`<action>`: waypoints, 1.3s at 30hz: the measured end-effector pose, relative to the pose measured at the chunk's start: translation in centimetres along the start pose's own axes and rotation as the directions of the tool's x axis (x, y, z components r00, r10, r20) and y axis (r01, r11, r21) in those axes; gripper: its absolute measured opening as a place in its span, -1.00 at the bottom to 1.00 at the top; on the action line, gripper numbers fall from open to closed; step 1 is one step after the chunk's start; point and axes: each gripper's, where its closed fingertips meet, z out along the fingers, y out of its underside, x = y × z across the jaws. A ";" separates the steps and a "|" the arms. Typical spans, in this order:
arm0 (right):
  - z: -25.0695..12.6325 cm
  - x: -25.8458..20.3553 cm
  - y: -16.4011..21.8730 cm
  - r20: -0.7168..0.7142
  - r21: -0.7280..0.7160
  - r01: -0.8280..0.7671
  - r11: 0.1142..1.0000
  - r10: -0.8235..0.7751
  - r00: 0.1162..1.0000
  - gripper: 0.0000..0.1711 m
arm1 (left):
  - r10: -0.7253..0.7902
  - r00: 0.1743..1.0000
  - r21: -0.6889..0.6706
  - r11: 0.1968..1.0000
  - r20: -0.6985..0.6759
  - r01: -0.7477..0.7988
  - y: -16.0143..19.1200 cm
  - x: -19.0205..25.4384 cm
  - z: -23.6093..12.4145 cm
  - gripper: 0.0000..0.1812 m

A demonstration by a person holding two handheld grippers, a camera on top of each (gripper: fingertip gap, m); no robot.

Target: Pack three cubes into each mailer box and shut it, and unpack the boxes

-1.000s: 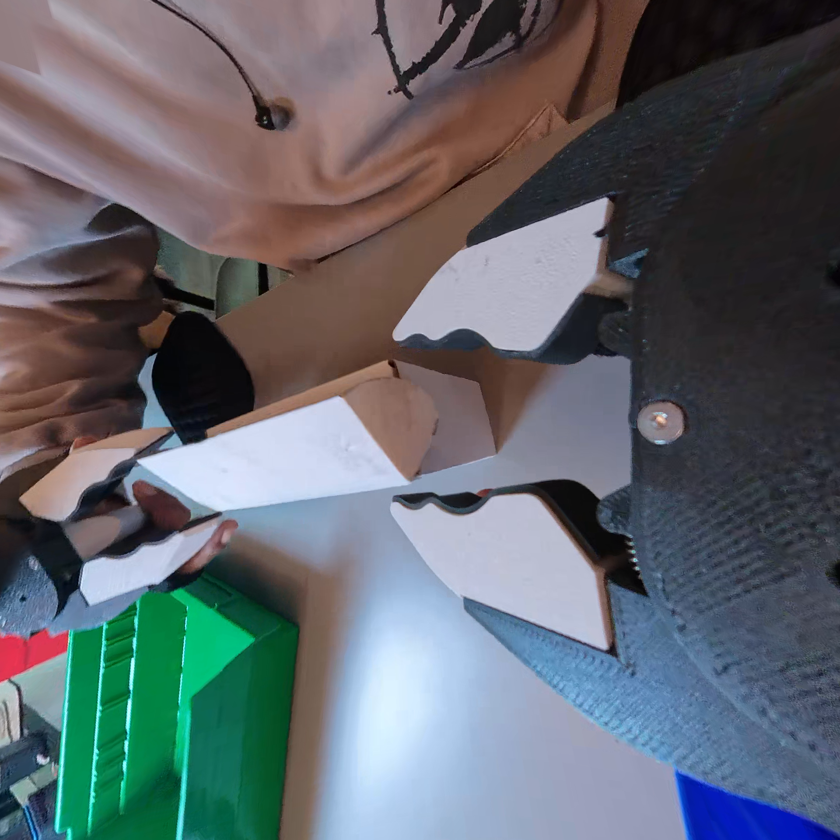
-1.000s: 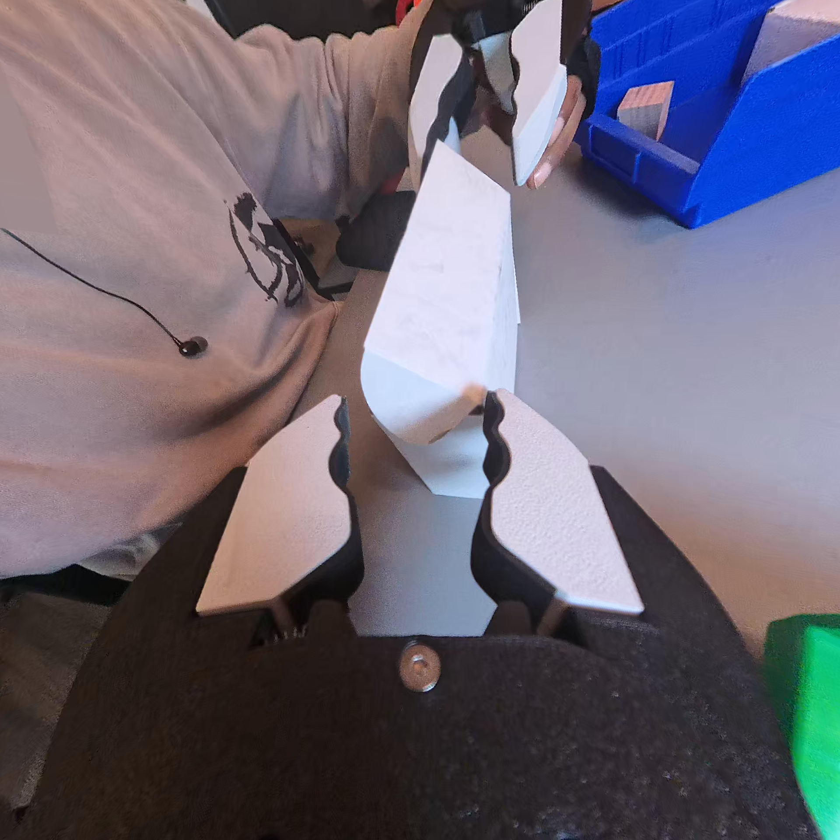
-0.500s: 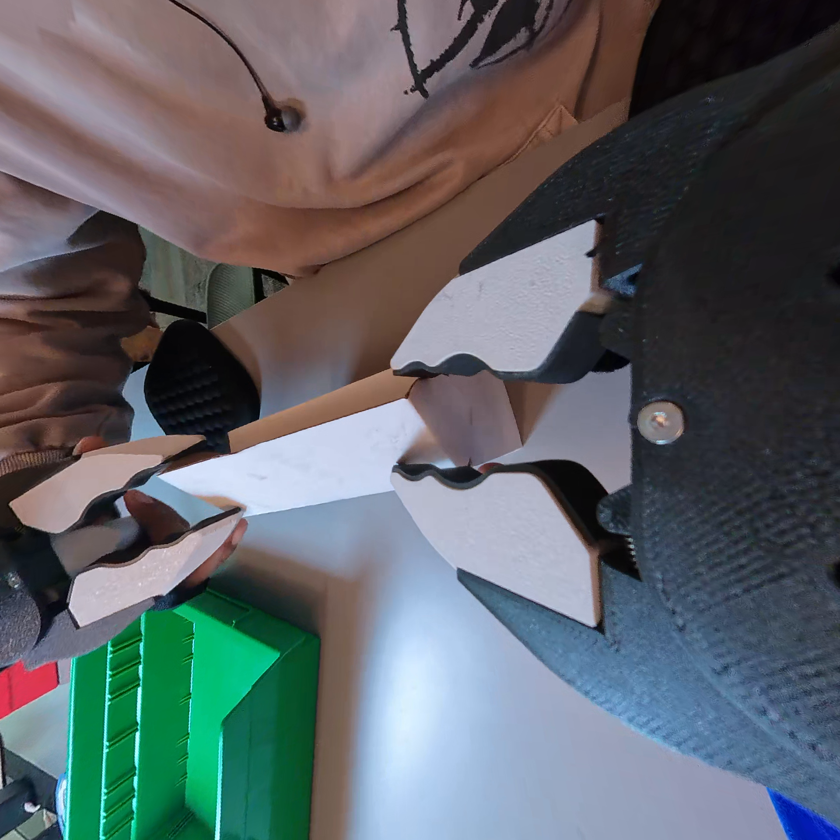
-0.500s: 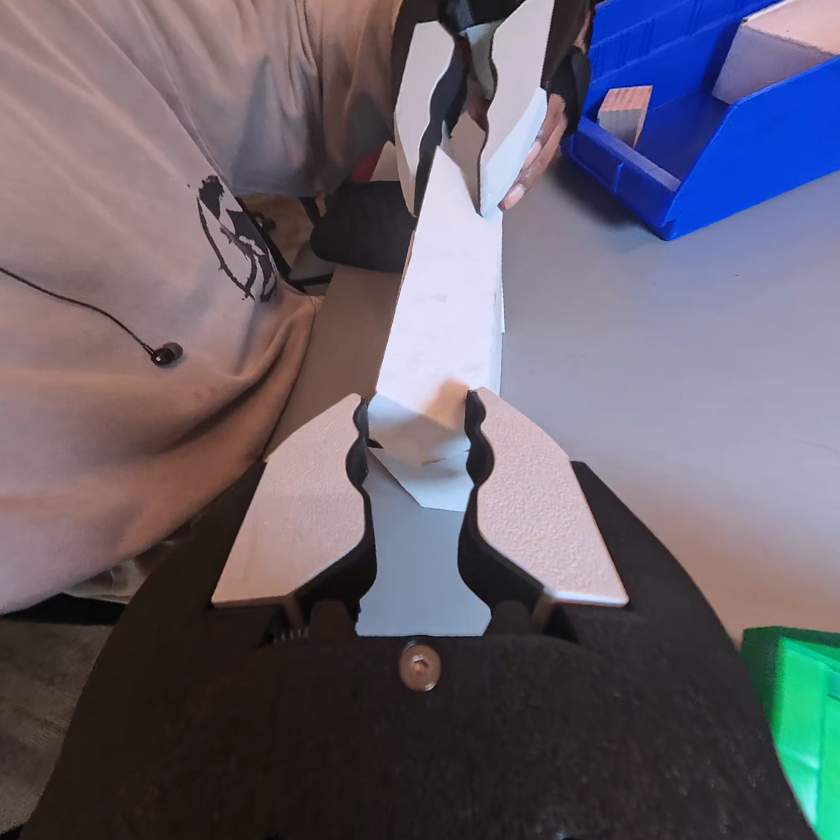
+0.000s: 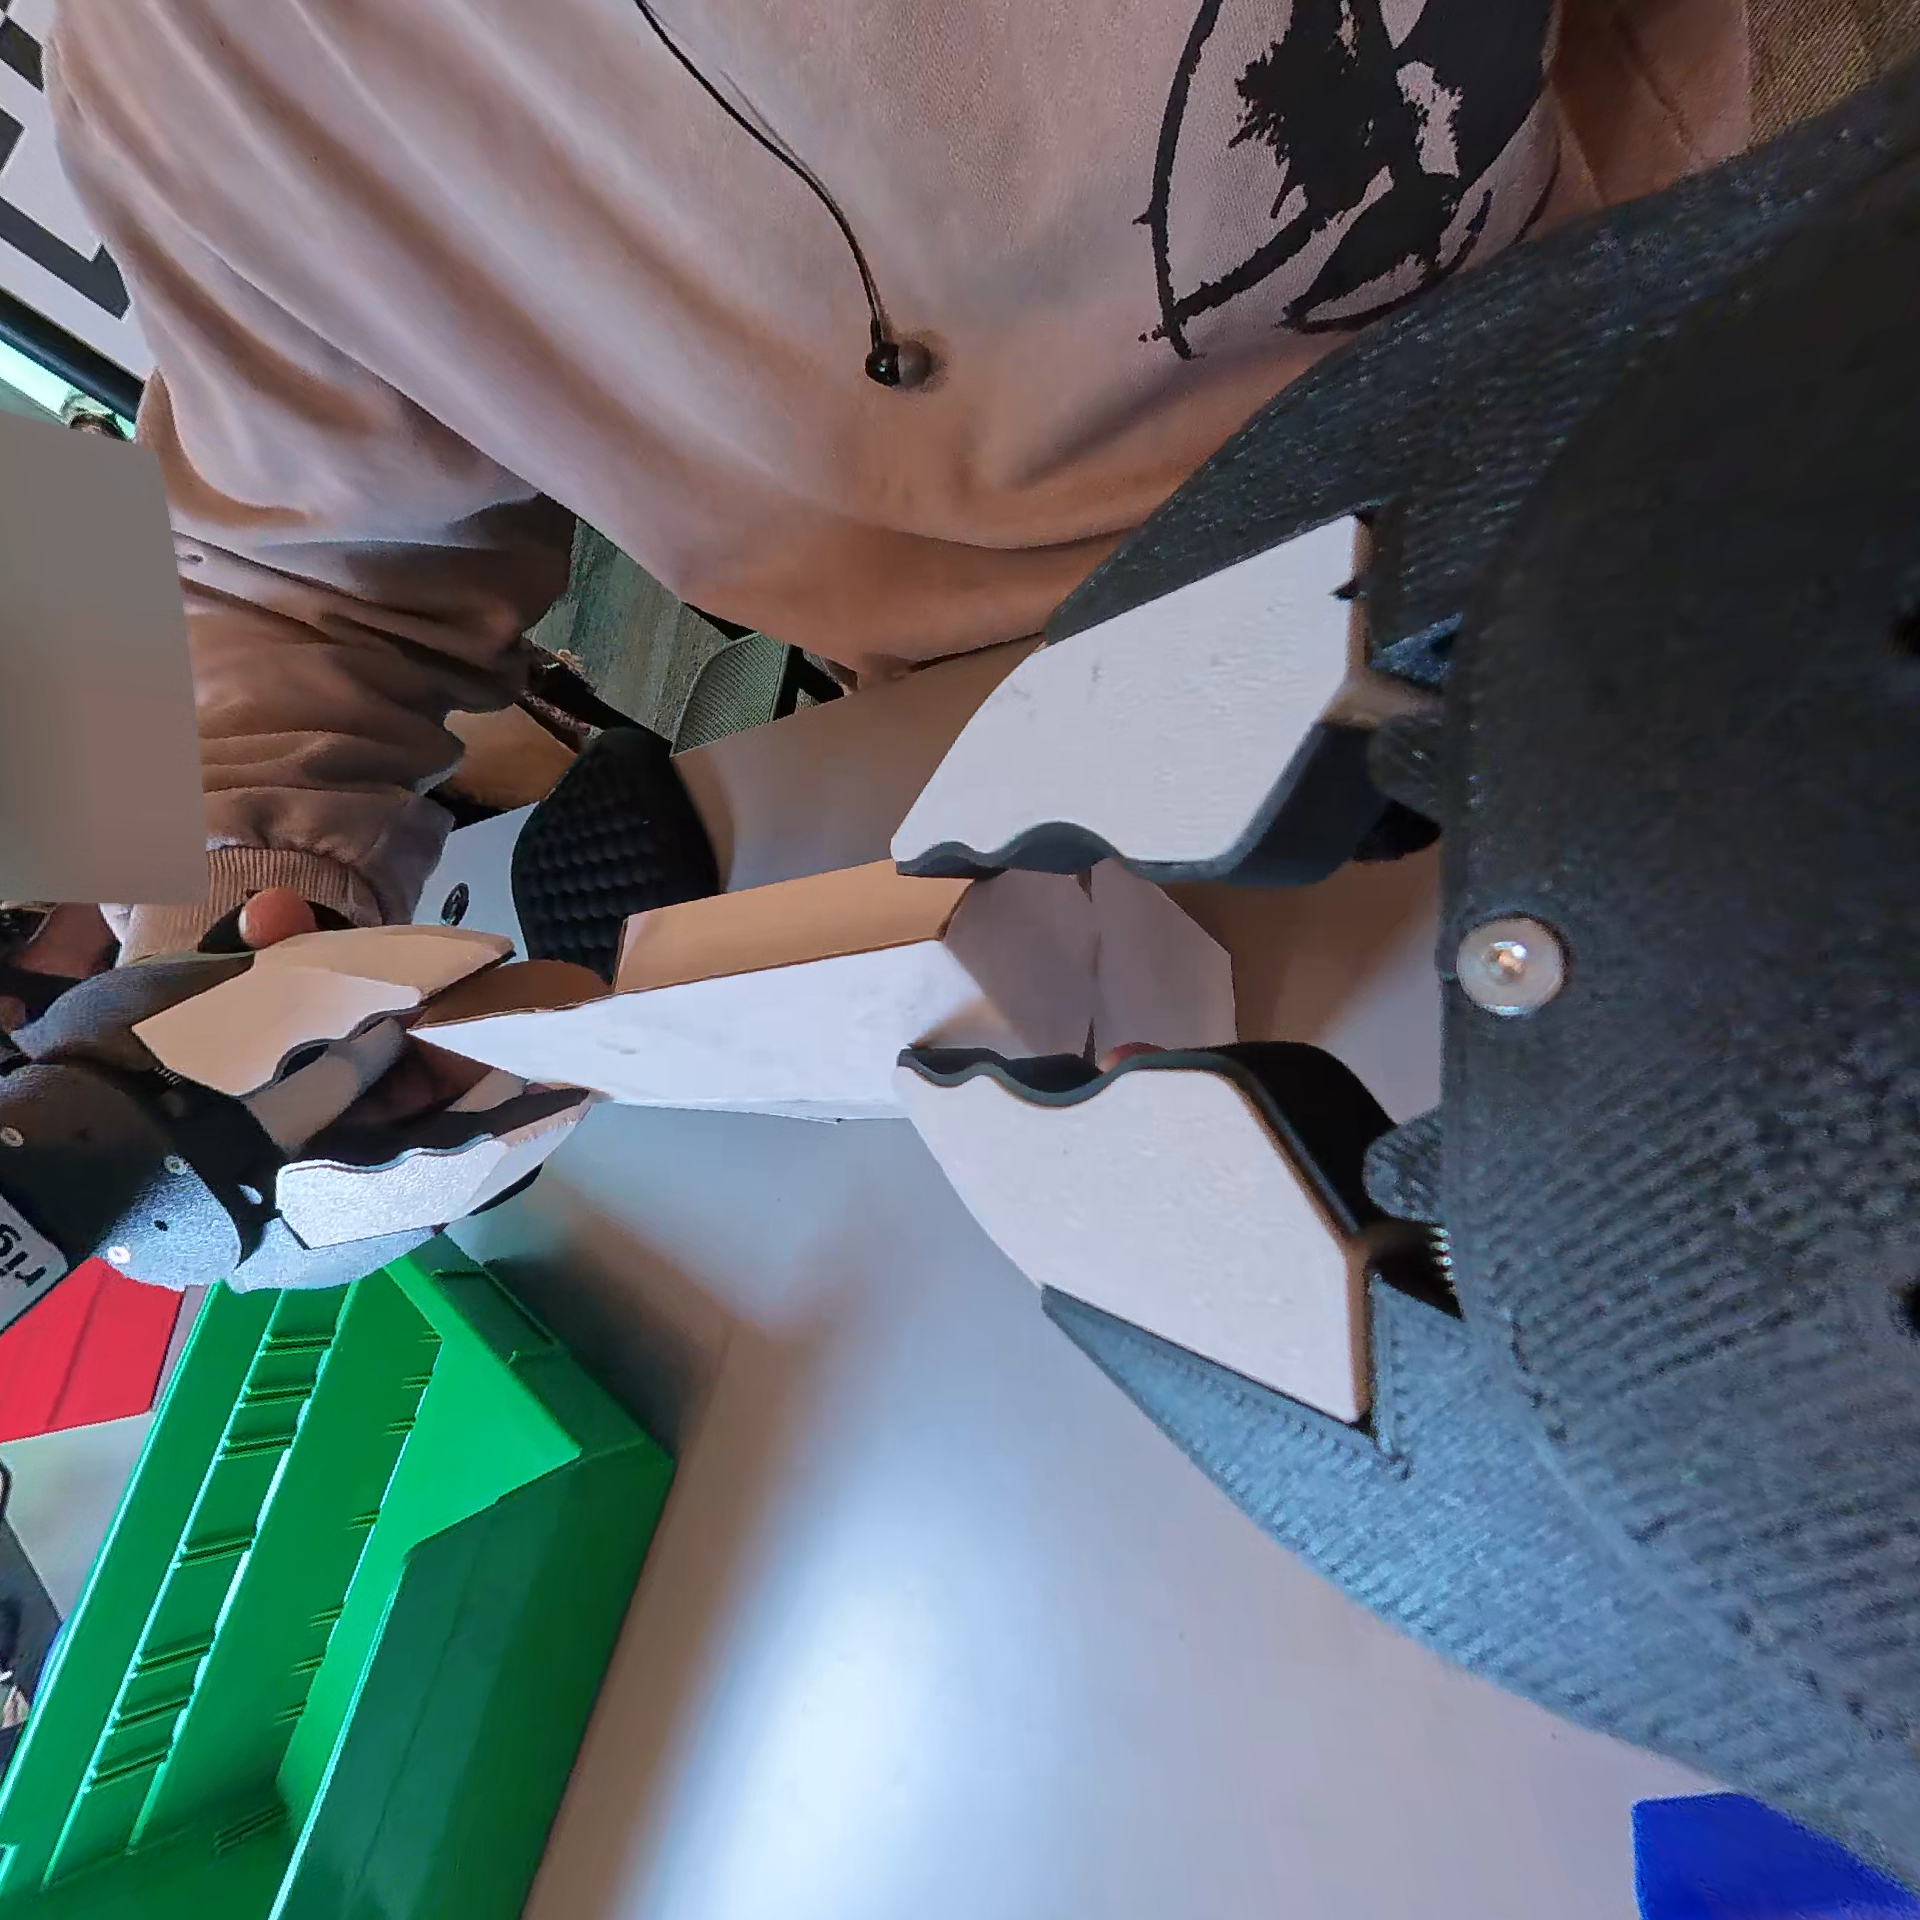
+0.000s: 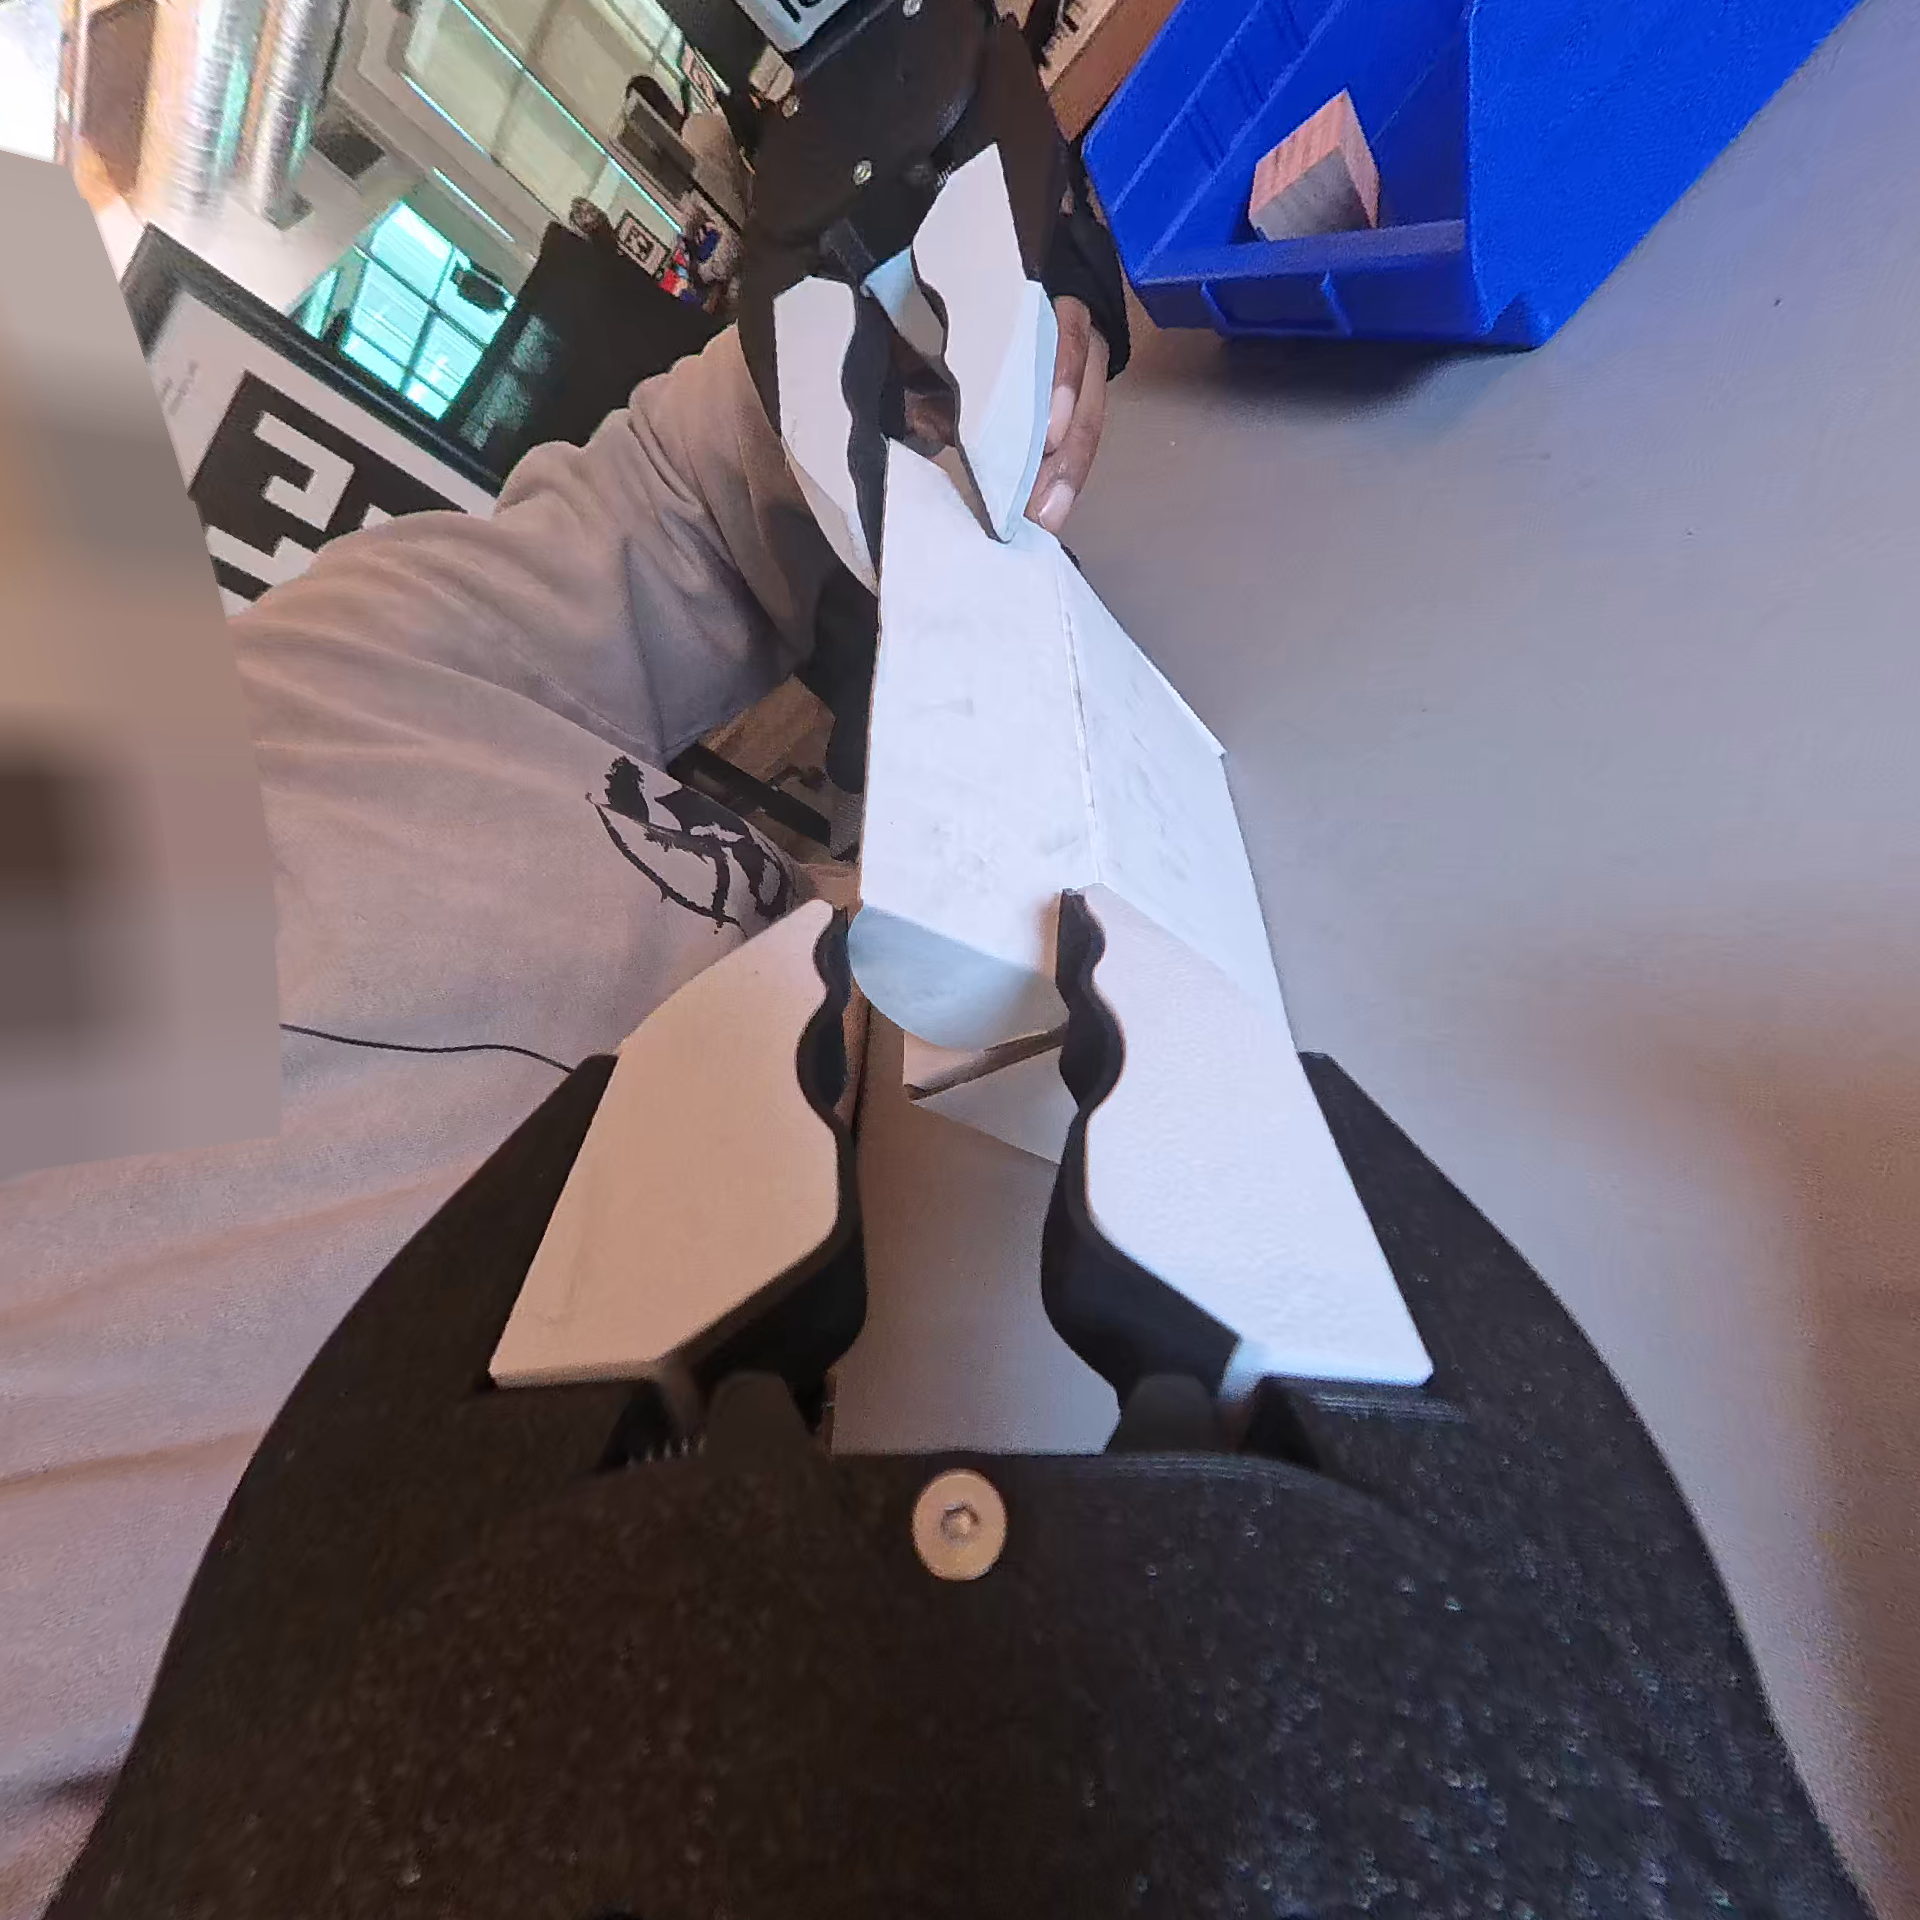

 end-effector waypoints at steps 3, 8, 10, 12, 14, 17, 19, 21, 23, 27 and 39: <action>0.0 -0.1 0.5 -0.021 -0.026 0.088 0.996 -0.089 0.996 -0.55 | -0.004 1.000 -0.005 1.000 0.005 0.004 0.0 0.0 0.1 -0.66; 0.0 -0.2 0.8 -0.043 -0.043 0.161 0.986 -0.163 0.986 -0.55 | -0.012 0.997 -0.014 1.000 0.070 0.013 -0.1 -0.3 0.5 -0.70; -0.1 -0.2 0.7 -0.046 -0.044 0.163 0.986 -0.165 0.985 -0.55 | -0.020 0.995 -0.020 1.000 0.102 0.022 -0.2 -0.4 0.6 -0.72; 0.0 -0.2 0.8 -0.046 -0.052 0.170 0.984 -0.173 0.984 -0.55 | -0.027 0.993 -0.019 0.999 0.113 0.029 -0.2 -0.4 0.7 -0.72; 0.0 -0.3 0.8 -0.037 -0.057 0.163 0.985 -0.165 0.986 -0.56 | -0.020 0.995 -0.016 1.000 0.102 0.021 -0.2 -0.2 0.8 -0.72; 0.0 -0.3 0.8 -0.005 -0.055 0.145 0.988 -0.146 0.989 -0.56 | 0.078 0.997 -0.046 0.996 0.016 -0.077 0.3 0.8 0.6 -0.66; 0.1 -0.3 0.8 0.000 -0.056 0.154 0.987 -0.154 0.988 -0.55 | 0.151 0.988 -0.058 0.987 -0.040 -0.153 0.6 1.2 0.2 -0.58; 0.2 -0.3 0.8 -0.002 -0.067 0.173 0.983 -0.174 0.985 -0.56 | 0.152 0.981 -0.062 0.985 -0.122 -0.161 0.8 2.0 -0.1 -0.46; 0.3 -0.4 0.9 -0.001 -0.075 0.189 0.979 -0.190 0.982 -0.56 | 0.208 0.969 -0.084 0.972 -0.136 -0.220 1.2 2.1 -0.2 -0.45; 0.4 -0.4 0.8 0.011 -0.070 0.182 0.981 -0.181 0.983 -0.56 | 0.239 0.962 -0.097 0.963 -0.130 -0.253 1.0 1.8 0.1 -0.57; 0.3 -0.4 1.1 -0.041 -0.073 0.246 0.967 -0.249 0.968 -0.57 | 0.166 0.986 -0.042 0.985 -0.006 -0.166 0.7 1.0 0.5 -0.62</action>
